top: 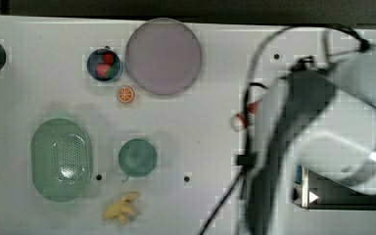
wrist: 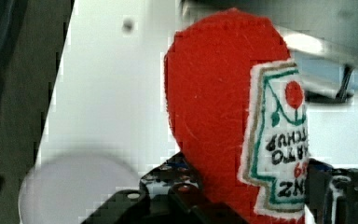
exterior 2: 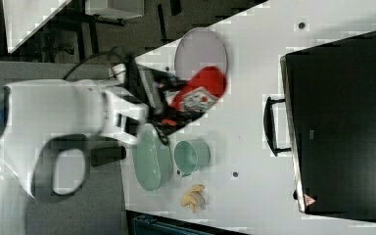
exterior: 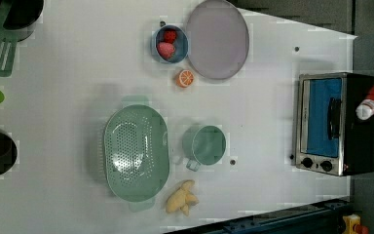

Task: Pick Ketchup from oven and place it on table.

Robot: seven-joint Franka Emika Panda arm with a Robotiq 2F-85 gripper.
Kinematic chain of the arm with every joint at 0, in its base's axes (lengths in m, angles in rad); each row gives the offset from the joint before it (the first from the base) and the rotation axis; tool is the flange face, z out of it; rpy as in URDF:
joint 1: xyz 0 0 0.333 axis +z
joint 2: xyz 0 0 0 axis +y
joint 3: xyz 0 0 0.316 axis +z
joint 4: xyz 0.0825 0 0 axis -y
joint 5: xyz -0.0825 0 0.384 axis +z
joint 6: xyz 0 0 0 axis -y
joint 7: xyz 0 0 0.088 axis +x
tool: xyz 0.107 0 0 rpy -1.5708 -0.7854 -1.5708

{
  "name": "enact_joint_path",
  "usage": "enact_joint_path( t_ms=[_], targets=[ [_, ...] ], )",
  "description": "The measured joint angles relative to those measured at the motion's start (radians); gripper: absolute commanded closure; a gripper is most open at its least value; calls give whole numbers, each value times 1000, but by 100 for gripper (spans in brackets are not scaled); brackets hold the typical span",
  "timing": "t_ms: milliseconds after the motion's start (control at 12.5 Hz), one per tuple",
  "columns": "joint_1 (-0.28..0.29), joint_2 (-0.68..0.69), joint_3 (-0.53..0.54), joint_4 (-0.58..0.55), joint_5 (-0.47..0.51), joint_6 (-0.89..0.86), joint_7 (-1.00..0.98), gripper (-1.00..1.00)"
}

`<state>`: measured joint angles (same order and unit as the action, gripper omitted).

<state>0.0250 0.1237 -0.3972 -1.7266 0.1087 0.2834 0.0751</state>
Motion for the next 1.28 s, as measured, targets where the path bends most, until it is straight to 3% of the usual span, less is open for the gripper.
enact_joint_path(
  t_ms=[240, 400, 560, 720, 960, 1280],
  targets=[
    [88, -14, 177, 4, -26, -13, 0, -20],
    [106, -23, 288, -47, -13, 37, 0, -20],
    [181, -14, 316, -182, -16, 128, 0, -20],
    [200, -7, 299, -297, -41, 205, 0, -20],
    [170, 1, 253, -500, -91, 374, 0, -20],
    [107, 28, 218, -551, -59, 510, 0, -20]
  ],
)
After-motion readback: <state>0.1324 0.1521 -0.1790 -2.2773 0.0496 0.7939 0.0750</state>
